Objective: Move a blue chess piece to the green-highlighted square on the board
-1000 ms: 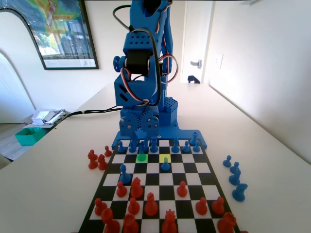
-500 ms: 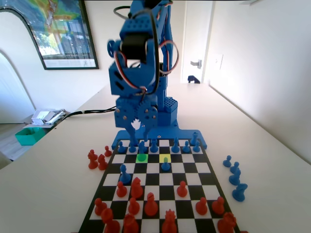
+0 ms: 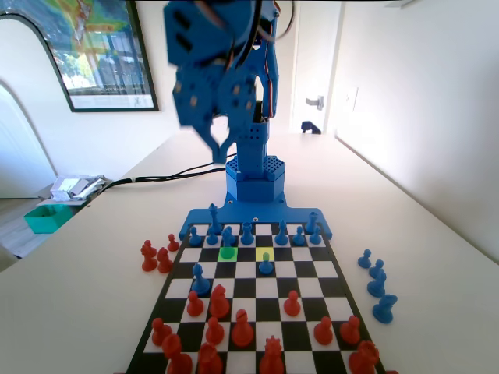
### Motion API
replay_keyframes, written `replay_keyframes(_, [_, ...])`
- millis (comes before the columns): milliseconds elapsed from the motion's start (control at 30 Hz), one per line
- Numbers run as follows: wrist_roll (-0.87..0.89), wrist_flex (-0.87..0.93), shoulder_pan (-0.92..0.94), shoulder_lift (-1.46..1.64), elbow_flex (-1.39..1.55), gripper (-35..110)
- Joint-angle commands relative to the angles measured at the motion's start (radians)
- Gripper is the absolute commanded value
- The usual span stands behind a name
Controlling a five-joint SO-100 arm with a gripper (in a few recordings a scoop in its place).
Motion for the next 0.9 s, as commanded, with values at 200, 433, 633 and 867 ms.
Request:
replay_keyframes(200, [-0.037, 0.259, -0.057, 0.407, -0.061, 1])
replay_keyframes(433, [-0.008, 0.334, -0.117, 0.586, -0.048, 1])
replay_keyframes(633, [0.011, 0.318, -0.150, 0.719, 0.037, 1])
replay_keyframes(867, [0.046, 0.229, -0.153, 0.811, 0.120, 1])
